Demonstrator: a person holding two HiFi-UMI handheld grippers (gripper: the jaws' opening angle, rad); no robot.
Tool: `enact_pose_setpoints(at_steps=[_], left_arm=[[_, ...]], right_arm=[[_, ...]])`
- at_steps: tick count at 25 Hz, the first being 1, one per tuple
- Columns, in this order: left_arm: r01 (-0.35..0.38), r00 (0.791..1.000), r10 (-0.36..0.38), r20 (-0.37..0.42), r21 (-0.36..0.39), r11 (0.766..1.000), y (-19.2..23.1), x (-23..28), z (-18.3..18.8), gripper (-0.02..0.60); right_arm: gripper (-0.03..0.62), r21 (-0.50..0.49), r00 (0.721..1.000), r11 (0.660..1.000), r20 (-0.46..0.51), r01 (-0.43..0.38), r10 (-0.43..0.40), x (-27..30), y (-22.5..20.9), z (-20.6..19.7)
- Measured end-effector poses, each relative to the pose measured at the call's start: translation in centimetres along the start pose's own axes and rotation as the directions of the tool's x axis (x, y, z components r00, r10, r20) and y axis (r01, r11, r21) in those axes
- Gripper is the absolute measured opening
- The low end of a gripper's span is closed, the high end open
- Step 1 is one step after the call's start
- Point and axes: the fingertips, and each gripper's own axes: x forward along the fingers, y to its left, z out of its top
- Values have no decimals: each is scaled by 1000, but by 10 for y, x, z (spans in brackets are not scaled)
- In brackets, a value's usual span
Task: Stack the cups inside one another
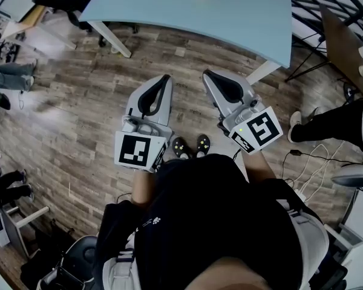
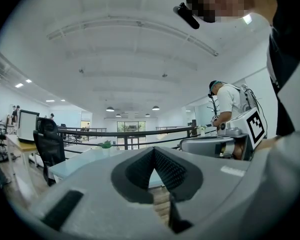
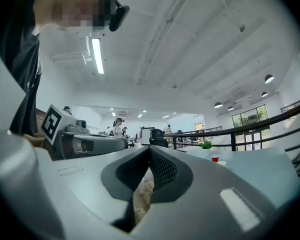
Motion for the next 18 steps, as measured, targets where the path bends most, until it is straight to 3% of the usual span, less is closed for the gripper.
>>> enact_pose_setpoints(at_steps=[18], left_arm=[[-30, 999, 30, -18, 13, 999, -45, 14, -10, -9]], right_arm=[[5, 21, 998, 998, -24, -52, 52, -37, -21, -15]])
